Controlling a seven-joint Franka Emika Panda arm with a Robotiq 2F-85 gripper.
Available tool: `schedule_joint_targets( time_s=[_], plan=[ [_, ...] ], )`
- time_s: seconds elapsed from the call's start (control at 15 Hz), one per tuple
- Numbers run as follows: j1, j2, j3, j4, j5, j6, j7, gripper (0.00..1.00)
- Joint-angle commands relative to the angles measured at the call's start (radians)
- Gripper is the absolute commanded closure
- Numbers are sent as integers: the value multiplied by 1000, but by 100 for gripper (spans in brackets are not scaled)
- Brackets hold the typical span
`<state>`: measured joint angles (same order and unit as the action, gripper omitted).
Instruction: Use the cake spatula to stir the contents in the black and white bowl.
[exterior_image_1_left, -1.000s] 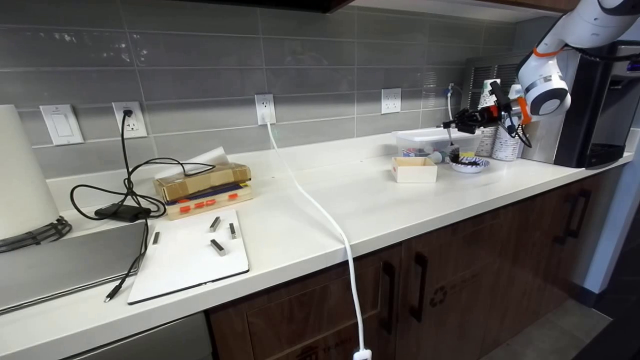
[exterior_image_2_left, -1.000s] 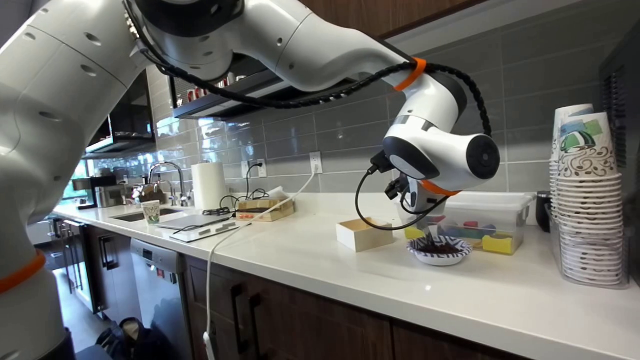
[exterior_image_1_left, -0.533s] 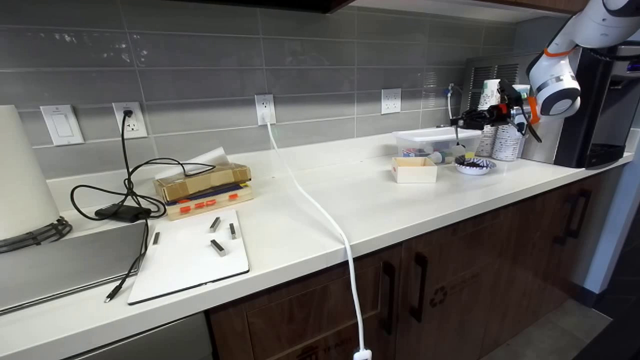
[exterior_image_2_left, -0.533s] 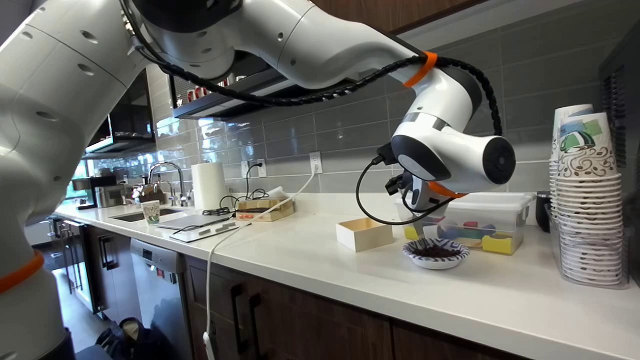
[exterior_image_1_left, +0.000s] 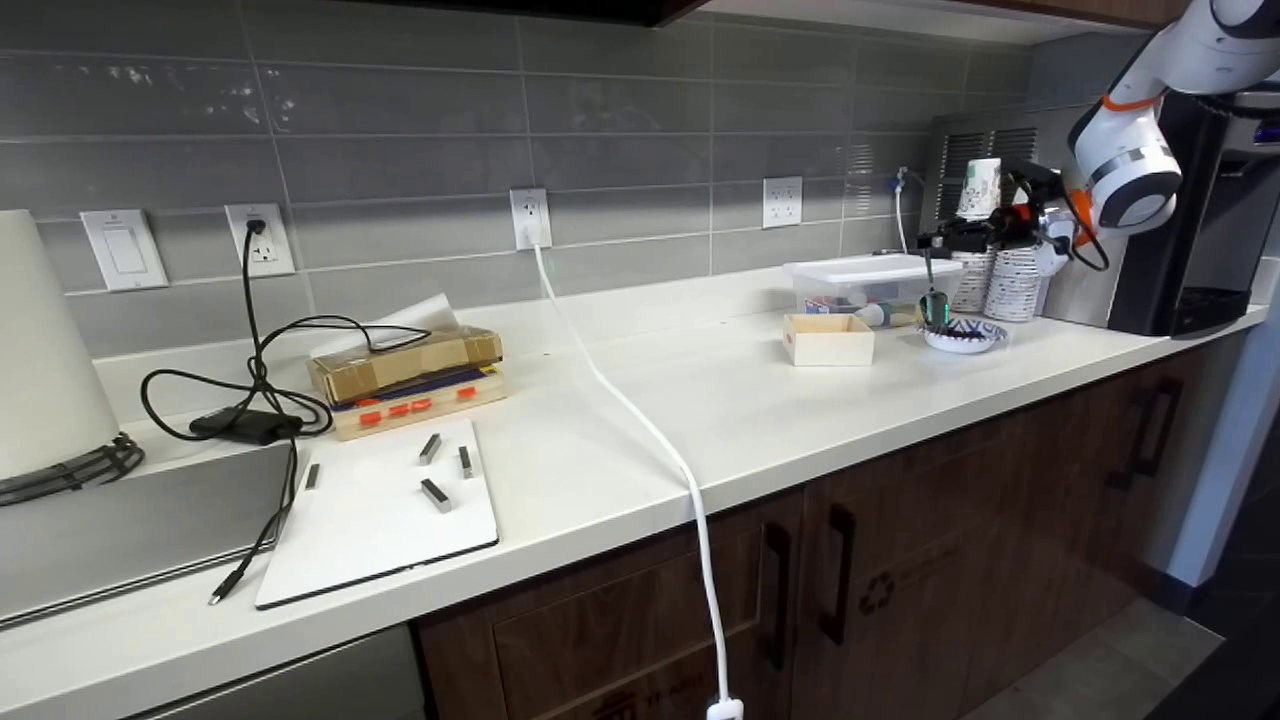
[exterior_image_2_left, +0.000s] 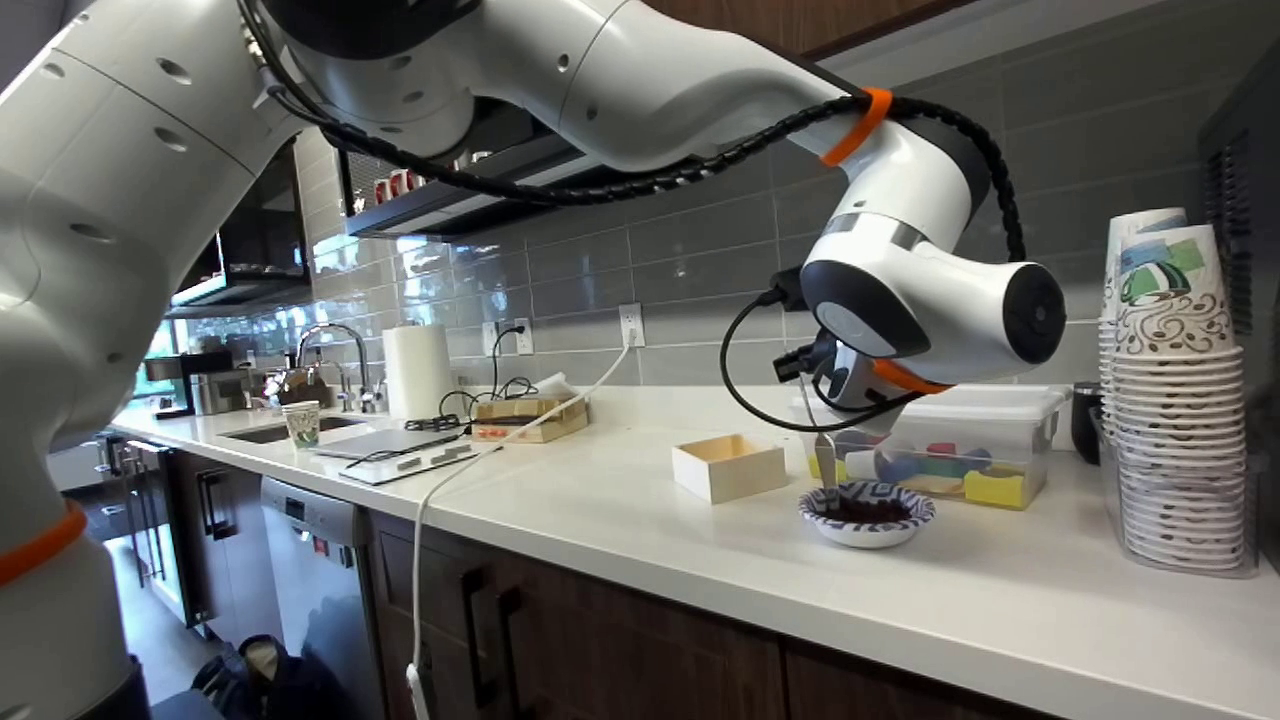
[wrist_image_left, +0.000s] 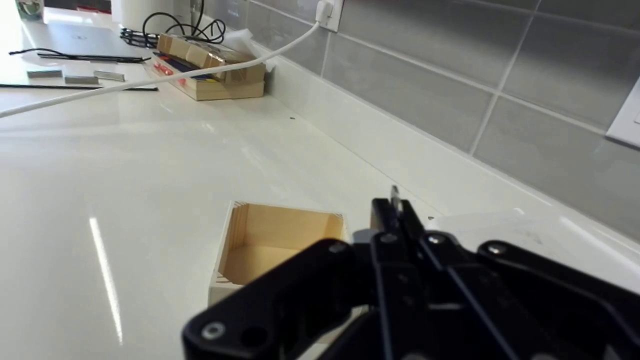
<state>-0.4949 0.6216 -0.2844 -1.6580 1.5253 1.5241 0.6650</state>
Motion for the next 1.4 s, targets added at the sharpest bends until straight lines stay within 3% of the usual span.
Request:
schedule_joint_targets(
  time_s=[0.0, 0.53, 1.33],
  plan=[
    [0, 17, -28, 38, -45, 4, 90, 99],
    [43, -22, -63, 28, -61, 277, 127, 99],
    [102, -56, -19, 10, -40, 624, -39, 99]
  ],
)
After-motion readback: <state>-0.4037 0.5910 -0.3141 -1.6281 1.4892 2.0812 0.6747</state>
